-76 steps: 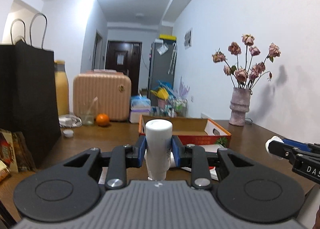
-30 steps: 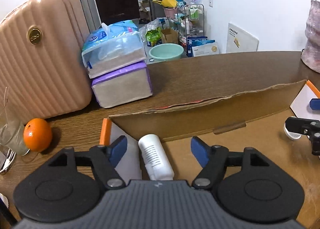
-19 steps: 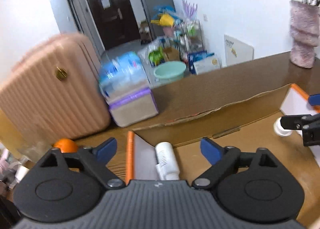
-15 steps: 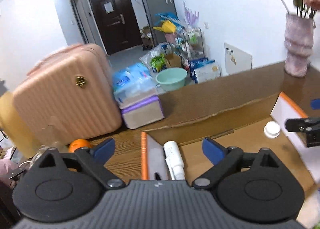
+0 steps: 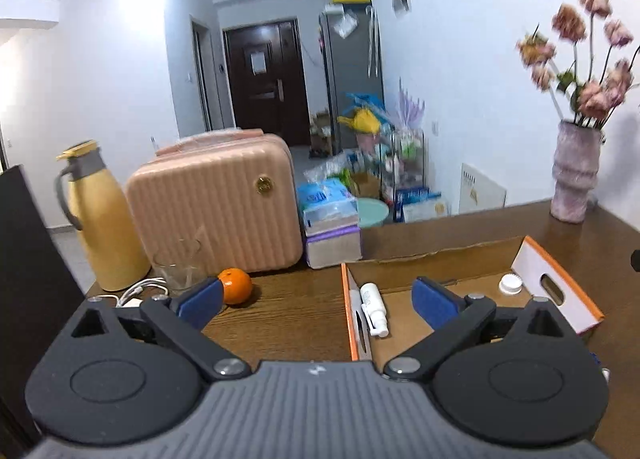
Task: Organize rigid objects
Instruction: 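Withdraw both tools from the box back toward the remaining items, then grasp the cream plug adapter with the left tool while the right tool grasps the grey tape roll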
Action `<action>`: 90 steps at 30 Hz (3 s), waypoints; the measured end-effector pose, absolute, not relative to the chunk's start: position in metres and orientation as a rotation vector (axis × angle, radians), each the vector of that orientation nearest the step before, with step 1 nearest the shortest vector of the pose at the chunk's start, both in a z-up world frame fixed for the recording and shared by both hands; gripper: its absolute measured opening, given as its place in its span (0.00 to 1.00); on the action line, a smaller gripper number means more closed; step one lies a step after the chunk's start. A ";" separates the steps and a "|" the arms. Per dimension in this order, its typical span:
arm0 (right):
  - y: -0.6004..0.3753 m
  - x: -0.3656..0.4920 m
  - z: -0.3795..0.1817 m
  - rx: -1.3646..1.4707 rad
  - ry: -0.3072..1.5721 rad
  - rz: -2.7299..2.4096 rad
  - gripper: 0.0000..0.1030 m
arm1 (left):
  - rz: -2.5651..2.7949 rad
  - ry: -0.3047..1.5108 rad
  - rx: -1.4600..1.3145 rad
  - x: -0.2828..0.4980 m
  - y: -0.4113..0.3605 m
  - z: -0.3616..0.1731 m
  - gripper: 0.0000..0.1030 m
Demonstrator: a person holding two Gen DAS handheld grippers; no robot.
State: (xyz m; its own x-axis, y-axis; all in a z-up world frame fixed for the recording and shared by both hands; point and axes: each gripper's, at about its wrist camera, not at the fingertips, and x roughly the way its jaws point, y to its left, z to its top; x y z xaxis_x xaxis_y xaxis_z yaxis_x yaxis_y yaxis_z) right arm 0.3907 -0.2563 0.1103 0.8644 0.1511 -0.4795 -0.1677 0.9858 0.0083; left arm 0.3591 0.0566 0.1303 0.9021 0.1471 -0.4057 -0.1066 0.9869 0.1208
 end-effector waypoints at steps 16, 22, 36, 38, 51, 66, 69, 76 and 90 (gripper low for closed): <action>-0.253 0.237 0.046 -0.006 0.310 0.183 1.00 | 0.054 0.202 0.104 0.181 0.045 0.053 1.00; -0.246 0.142 0.012 -0.016 0.213 0.250 1.00 | 0.123 0.109 0.073 0.087 0.060 0.028 1.00; -0.194 0.019 -0.034 -0.003 0.224 0.305 1.00 | 0.087 0.174 0.032 0.017 0.067 -0.020 1.00; -0.194 0.022 -0.036 -0.014 0.237 0.293 1.00 | 0.098 0.193 0.030 0.020 0.071 -0.023 1.00; -0.220 0.098 -0.058 0.026 0.397 0.161 1.00 | 0.037 0.286 0.067 0.087 0.040 -0.045 1.00; -0.139 0.294 -0.032 -0.057 0.476 0.520 0.50 | -0.269 0.456 0.244 0.268 0.071 -0.021 0.95; -0.126 0.325 -0.032 -0.027 0.516 0.550 0.47 | -0.366 0.466 0.251 0.311 0.071 -0.030 0.89; -0.125 0.357 -0.045 0.050 0.567 0.547 0.42 | -0.601 0.490 0.261 0.364 0.079 -0.056 0.81; -0.099 0.332 -0.048 -0.080 0.557 0.580 0.23 | -0.203 0.590 0.174 0.272 0.072 -0.049 0.54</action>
State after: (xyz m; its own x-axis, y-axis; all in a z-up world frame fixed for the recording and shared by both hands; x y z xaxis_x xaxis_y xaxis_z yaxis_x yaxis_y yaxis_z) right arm 0.3323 -0.0987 -0.0483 0.6938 0.4978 -0.5204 -0.5399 0.8378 0.0815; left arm 0.2716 0.0718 -0.0487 0.8121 -0.1391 -0.5667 0.2382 0.9656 0.1044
